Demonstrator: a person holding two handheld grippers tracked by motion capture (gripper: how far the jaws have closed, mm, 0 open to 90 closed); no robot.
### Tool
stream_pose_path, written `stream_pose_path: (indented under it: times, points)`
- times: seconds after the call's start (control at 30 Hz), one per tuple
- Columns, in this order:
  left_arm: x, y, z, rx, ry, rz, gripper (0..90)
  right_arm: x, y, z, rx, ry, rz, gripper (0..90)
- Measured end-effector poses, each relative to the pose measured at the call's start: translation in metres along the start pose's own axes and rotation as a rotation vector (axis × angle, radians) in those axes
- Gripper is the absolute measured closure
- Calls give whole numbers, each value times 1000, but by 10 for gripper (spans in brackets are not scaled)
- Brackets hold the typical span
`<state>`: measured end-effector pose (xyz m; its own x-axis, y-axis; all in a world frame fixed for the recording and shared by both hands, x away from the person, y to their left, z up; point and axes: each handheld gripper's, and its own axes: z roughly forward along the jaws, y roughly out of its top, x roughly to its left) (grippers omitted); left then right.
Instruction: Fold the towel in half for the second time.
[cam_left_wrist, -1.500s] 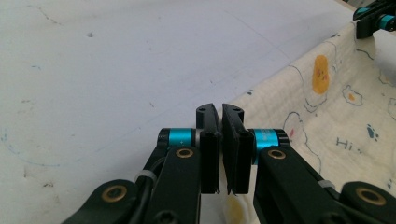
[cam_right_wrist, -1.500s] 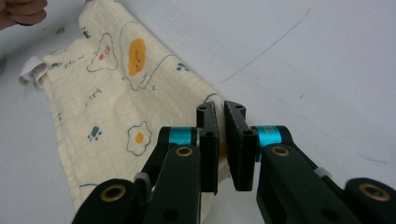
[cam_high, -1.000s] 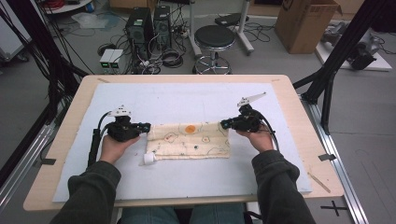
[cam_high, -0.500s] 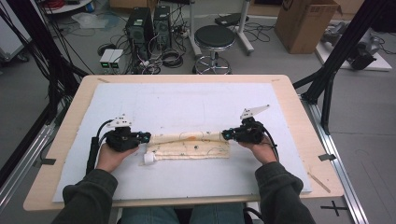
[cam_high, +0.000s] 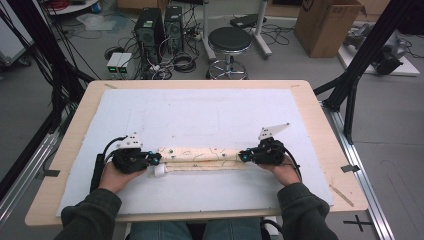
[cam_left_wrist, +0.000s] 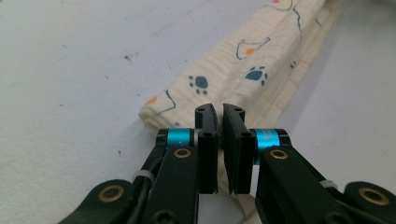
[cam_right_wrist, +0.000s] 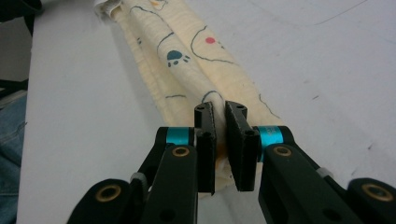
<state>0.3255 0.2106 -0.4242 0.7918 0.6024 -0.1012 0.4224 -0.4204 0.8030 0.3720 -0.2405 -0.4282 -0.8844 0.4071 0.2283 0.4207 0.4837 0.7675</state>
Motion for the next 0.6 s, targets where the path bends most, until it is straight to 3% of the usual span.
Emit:
stream_pose_path:
  times: [0.1, 0.13, 0.2, 0.23, 0.33, 0.47, 0.6]
  points:
    - [-3, 0, 0, 24, -15, 12, 824, 2, -4, 1, 9, 8, 3, 798]
    - [-3, 0, -1, 29, -22, 11, 777, 2, -4, 0, 16, 20, 10, 769]
    - [-3, 0, -4, 8, -56, 5, 658, 3, -4, -2, 0, 42, 9, 680]
    - [-4, 1, -9, -29, -75, -4, 635, 4, -4, -4, -8, 49, 16, 648]
    - [-4, 7, -14, -68, -87, -4, 558, 6, 1, -14, -56, 49, 15, 609]
    - [-2, 19, -9, -109, -98, -15, 561, 7, 12, -12, -74, 24, 1, 612]
    - [-1, 28, 6, -98, -74, -26, 662, 8, 22, 4, -47, 13, -6, 612]
